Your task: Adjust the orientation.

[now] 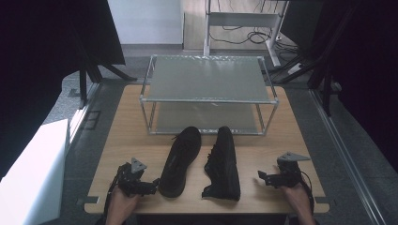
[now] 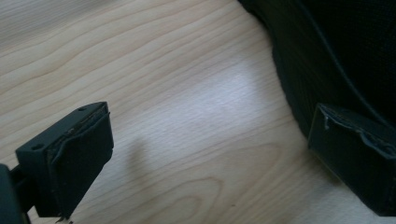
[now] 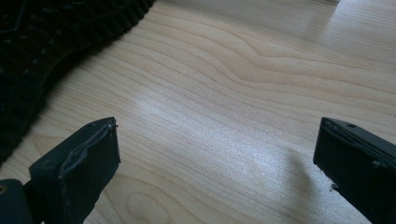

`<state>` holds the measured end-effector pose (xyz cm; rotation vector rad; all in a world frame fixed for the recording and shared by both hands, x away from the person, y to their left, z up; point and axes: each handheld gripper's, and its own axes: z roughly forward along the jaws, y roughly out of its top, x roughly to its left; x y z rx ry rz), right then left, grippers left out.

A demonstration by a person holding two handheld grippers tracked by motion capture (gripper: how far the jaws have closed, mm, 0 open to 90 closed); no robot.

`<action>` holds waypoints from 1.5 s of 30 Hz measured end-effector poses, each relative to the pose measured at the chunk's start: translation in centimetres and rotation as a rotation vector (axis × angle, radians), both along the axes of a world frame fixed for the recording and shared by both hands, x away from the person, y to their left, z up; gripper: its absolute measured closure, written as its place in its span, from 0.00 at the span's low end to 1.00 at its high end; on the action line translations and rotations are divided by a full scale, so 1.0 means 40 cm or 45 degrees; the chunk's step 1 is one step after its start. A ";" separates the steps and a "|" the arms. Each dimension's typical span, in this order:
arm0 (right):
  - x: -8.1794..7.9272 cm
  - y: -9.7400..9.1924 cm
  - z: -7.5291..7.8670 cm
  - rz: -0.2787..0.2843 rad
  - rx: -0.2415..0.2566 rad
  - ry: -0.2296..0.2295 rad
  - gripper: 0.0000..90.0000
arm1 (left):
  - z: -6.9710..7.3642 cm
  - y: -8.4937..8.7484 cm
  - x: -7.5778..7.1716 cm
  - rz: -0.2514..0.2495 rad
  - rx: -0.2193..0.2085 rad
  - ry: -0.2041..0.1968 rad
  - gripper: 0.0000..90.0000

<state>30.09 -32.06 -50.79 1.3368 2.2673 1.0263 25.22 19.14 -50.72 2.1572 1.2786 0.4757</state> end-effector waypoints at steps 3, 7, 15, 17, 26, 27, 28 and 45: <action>0.000 0.000 0.000 0.000 -0.001 -0.002 0.01 | -0.001 -0.009 -0.001 -0.015 -0.005 0.002 0.00; -0.001 0.001 0.002 0.000 -0.004 -0.010 0.01 | -0.002 -0.028 -0.003 -0.047 0.008 0.006 0.00; -0.002 0.002 0.003 -0.002 -0.003 -0.019 0.01 | -0.004 -0.062 -0.004 -0.101 0.023 0.004 0.00; -0.002 0.003 0.003 -0.003 -0.004 -0.018 0.01 | -0.005 -0.068 -0.005 -0.114 0.022 0.006 0.00; -0.002 0.002 0.003 -0.004 -0.005 -0.018 0.01 | -0.004 -0.098 -0.004 -0.165 0.008 0.001 0.00; -0.002 0.002 0.003 -0.005 -0.003 -0.017 0.01 | -0.001 -0.091 -0.002 -0.150 -0.005 -0.001 0.00; -0.002 0.001 0.003 -0.006 -0.003 -0.022 0.01 | 0.002 -0.078 -0.001 -0.113 -0.001 -0.012 0.00; -0.009 0.006 0.011 -0.004 0.001 -0.027 0.01 | 0.006 0.027 0.009 0.125 -0.025 -0.038 0.00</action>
